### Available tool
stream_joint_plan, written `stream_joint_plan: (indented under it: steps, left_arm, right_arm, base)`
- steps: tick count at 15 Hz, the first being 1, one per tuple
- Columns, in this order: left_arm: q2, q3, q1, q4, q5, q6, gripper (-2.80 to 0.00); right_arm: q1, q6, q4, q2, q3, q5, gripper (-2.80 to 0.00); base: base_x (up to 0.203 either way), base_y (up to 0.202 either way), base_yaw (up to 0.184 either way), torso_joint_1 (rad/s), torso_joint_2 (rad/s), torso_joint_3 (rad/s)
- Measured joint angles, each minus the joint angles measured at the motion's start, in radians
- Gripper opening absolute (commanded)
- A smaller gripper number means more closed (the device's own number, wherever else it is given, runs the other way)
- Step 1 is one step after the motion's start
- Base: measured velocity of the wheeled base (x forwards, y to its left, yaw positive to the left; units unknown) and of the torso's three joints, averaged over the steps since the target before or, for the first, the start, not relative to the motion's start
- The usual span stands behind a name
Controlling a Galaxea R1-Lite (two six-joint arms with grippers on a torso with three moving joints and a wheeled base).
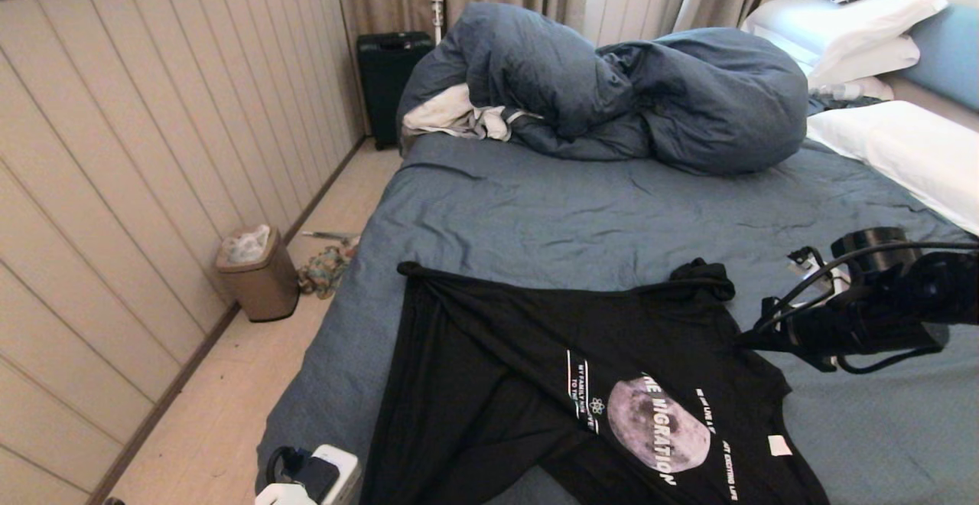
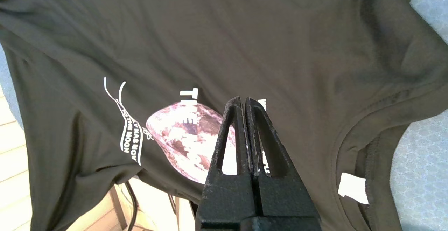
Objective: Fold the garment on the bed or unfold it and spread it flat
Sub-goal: Unford the black T-shirt
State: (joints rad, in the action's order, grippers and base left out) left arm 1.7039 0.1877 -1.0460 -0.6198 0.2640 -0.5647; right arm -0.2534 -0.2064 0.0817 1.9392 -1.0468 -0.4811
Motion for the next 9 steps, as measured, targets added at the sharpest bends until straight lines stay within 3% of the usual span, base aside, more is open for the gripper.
stream_joint_plan:
  steps: [9]
  left_arm:
    - [0.076, -0.099, 0.005, -0.179, -0.003, -0.001, -2.80]
  right_arm:
    - [0.003, 0.000, 0.000, 0.006, 0.002, 0.000, -2.80]
  base:
    - [0.000, 0.000, 0.000, 0.000, 0.00, 0.000]
